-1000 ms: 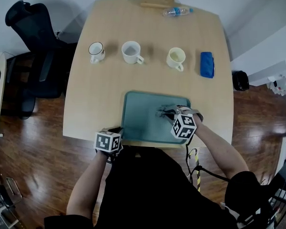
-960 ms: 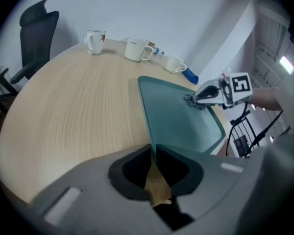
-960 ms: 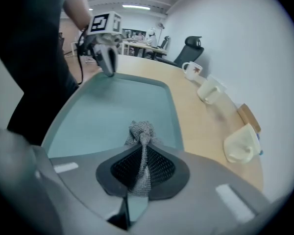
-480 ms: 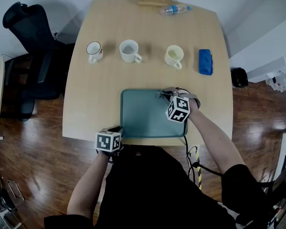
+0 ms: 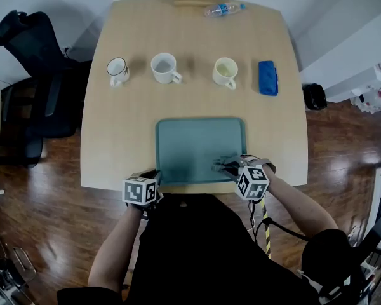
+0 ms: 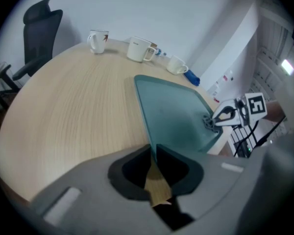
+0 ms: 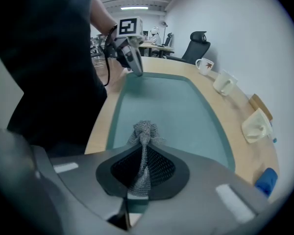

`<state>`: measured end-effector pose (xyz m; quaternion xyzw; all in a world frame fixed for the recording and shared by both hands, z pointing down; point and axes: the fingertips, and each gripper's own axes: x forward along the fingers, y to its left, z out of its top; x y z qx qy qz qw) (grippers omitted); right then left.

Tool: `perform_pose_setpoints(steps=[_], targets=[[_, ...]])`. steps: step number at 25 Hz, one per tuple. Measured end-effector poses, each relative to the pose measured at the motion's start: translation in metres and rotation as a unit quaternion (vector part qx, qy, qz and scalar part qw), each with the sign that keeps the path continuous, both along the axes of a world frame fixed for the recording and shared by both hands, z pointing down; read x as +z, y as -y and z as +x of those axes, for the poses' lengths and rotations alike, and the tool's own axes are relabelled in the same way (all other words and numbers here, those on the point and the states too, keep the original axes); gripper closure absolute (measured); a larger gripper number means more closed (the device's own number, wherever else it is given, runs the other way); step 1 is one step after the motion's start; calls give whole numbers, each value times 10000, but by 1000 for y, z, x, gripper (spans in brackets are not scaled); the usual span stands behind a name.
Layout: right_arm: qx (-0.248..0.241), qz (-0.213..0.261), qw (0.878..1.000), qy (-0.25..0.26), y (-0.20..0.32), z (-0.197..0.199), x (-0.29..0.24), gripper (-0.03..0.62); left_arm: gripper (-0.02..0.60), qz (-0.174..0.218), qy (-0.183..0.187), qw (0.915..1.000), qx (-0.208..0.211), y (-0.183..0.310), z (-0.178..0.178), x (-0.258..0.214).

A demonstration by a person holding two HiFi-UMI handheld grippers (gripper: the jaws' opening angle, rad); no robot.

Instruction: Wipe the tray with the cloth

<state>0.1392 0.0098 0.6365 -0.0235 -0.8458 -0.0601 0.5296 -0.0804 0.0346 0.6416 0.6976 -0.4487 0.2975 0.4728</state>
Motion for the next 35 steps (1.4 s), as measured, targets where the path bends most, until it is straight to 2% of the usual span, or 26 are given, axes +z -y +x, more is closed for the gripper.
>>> perform_pose_setpoints(steps=[5, 8, 12, 16, 19, 21, 25, 33, 35], targets=[[-647, -438, 9969, -71, -35, 3, 2, 568, 540, -17, -86, 10000, 45, 0, 3, 2], [-690, -441, 9966, -60, -22, 0, 3, 568, 540, -18, -75, 10000, 50, 0, 4, 3], [-259, 101, 9996, -54, 47, -9, 5, 568, 540, 3, 26, 10000, 29, 0, 2, 1], [305, 587, 9976, -198, 128, -14, 6, 568, 540, 29, -13, 10000, 69, -1, 5, 3], [655, 772, 9943, -327, 167, -9, 5, 568, 540, 32, 70, 9999, 65, 1, 3, 2], [770, 739, 9938, -325, 173, -7, 4, 568, 540, 50, 101, 9999, 53, 1, 2, 2], [645, 764, 9943, -363, 148, -2, 3, 568, 540, 66, 129, 9999, 17, 1, -1, 1], [227, 339, 9989, -232, 31, 20, 4, 568, 540, 82, -102, 9999, 53, -1, 2, 4], [166, 143, 9995, -206, 5, 22, 3, 568, 540, 79, -40, 10000, 15, -1, -2, 2]])
